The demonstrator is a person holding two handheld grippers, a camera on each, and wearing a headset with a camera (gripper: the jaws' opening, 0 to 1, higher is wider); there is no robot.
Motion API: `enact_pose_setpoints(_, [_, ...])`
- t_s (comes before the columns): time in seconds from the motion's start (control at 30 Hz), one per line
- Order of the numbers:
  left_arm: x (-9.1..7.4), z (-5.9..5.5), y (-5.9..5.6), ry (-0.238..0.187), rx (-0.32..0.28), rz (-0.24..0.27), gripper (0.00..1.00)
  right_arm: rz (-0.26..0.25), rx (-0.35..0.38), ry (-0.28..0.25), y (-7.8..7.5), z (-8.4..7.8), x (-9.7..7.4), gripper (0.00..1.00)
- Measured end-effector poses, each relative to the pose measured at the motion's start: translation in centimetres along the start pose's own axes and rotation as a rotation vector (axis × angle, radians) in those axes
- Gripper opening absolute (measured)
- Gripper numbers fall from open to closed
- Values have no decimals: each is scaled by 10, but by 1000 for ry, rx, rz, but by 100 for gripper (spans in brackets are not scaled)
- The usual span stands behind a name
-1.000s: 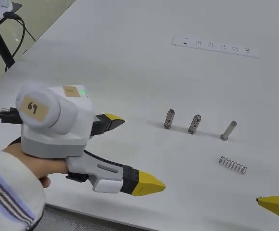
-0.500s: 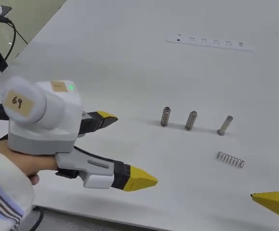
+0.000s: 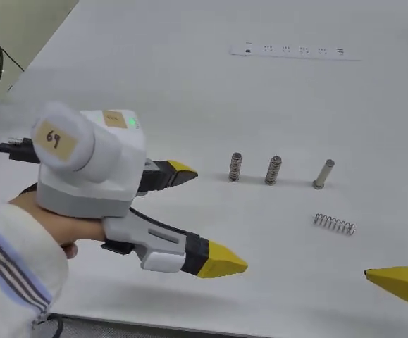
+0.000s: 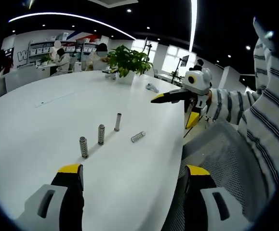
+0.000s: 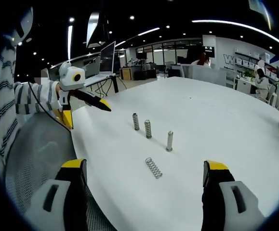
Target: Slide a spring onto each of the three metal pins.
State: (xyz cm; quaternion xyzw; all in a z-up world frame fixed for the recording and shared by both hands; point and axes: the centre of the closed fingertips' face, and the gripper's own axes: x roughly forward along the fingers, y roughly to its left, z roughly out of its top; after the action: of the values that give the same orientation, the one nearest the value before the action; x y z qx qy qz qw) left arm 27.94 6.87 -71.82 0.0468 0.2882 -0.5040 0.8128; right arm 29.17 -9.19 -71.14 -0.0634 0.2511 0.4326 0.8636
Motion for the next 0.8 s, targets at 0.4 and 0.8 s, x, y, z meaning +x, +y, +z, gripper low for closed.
enact_pose_setpoints(0.4, [44, 18, -1, 63, 113, -117, 74, -28, 12, -25, 0, 4, -4, 99])
enact_pose_setpoints(0.8, [93, 32, -14, 114, 252, -217, 64, -44, 17, -34, 4, 2, -11, 97])
